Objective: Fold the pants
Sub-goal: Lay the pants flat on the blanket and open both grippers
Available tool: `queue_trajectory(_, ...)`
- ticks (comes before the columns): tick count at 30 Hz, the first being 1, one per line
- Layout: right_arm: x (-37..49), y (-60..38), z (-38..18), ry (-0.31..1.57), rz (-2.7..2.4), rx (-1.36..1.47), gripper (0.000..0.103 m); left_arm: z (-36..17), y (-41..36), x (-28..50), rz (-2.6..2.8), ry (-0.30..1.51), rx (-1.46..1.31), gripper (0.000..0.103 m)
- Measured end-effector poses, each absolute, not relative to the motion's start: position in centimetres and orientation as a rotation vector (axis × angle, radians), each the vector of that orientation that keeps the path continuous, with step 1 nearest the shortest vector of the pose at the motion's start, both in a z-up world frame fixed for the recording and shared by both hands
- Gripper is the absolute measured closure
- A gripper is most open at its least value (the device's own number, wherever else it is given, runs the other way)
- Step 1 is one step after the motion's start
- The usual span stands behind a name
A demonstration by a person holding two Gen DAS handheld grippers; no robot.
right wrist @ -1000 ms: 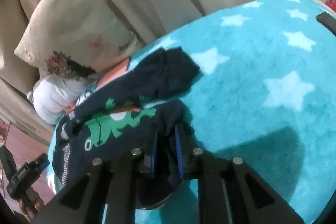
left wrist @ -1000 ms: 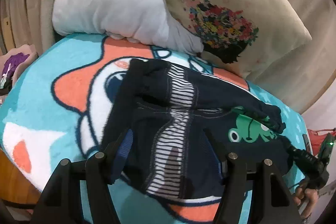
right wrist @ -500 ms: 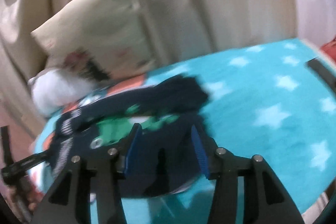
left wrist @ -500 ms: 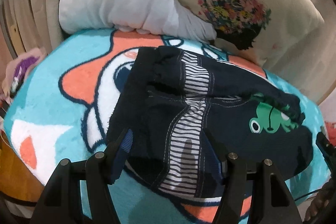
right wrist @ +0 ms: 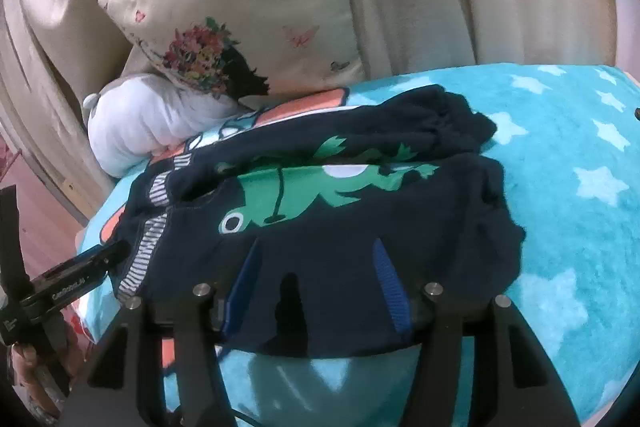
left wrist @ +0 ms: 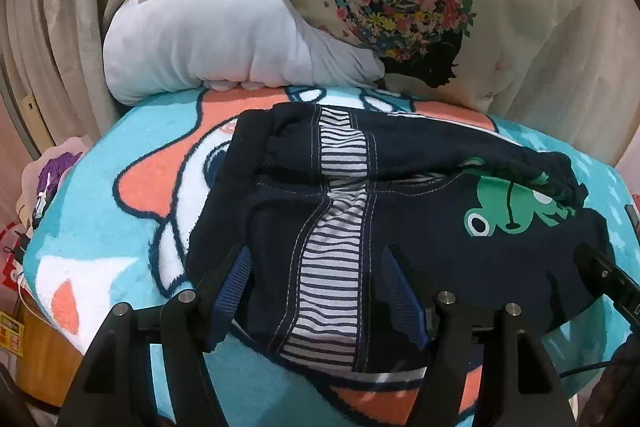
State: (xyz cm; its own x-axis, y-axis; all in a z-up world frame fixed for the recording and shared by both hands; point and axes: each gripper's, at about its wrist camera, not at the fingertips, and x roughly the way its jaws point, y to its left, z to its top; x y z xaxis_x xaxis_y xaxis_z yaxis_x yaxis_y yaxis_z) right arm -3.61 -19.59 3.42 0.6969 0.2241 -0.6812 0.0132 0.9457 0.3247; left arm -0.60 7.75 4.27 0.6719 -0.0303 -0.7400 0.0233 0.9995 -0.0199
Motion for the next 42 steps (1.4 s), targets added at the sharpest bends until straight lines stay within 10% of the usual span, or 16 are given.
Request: queue_trajectory(42,-5.4,-20.3,3.9,0.777,0.119,0.312,0.040,6.9,10.4,-2.7,0.021,0.722,0.035,0.028)
